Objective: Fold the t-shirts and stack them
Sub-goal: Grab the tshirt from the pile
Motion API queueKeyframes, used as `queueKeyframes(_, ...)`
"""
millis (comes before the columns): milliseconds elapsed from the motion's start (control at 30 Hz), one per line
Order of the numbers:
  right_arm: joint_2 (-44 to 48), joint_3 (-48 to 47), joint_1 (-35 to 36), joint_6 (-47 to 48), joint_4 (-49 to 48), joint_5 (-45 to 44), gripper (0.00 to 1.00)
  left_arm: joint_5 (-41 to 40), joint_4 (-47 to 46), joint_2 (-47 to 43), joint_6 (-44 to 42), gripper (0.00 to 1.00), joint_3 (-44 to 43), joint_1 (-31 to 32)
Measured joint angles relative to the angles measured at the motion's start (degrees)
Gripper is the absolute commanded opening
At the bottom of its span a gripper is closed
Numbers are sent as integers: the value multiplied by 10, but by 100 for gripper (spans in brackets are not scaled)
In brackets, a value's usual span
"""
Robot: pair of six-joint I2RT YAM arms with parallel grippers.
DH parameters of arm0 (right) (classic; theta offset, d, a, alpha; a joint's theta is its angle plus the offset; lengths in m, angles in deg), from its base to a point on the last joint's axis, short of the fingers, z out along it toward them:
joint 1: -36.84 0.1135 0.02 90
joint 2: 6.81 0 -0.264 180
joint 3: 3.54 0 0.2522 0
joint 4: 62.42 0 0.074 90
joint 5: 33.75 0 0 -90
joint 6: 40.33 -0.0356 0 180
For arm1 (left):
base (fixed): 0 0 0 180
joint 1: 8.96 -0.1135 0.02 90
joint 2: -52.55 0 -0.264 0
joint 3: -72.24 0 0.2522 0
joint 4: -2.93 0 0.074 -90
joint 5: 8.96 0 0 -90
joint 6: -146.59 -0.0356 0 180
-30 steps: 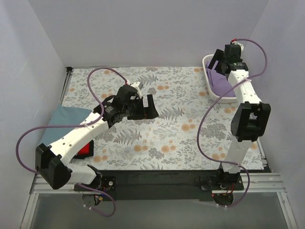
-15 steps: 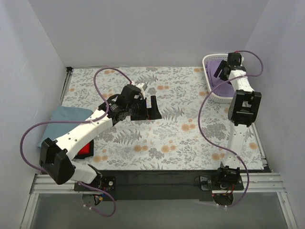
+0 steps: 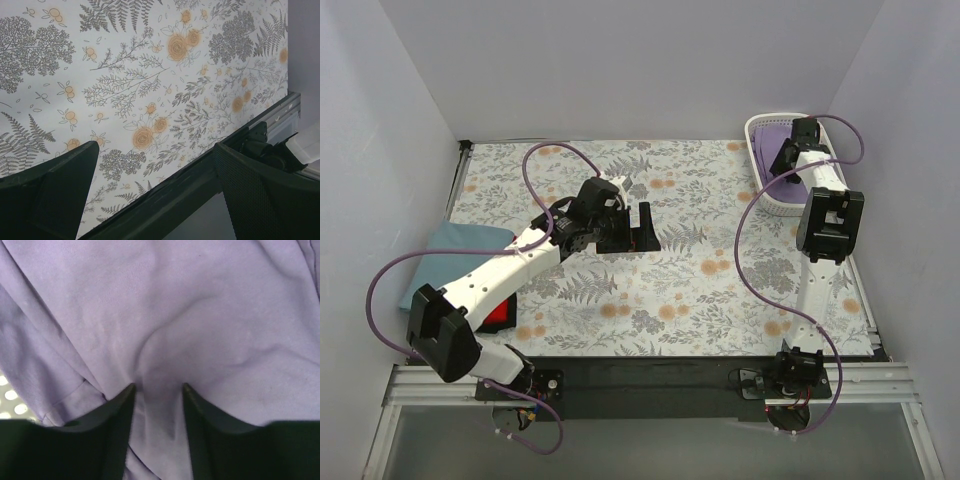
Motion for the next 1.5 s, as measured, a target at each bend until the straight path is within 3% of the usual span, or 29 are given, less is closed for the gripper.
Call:
queueKeyframes(433, -8, 1, -1, 0, -1, 2, 32, 4, 0, 4, -5, 98, 0, 0)
queueKeyframes(667, -13, 1, -1, 0, -10, 4, 13, 4, 0, 4, -5, 98, 0, 0)
queueKeyframes(733, -13, 1, -2, 0, -11, 7, 1, 3, 0, 4, -5, 98, 0, 0)
queueKeyframes(1133, 24, -49, -4, 0, 21, 20, 1, -5, 0, 4, -8, 98, -7, 0)
queueKeyframes(1500, 250, -94, 21, 13, 5, 28, 1, -25, 0, 3, -11, 97, -7, 0)
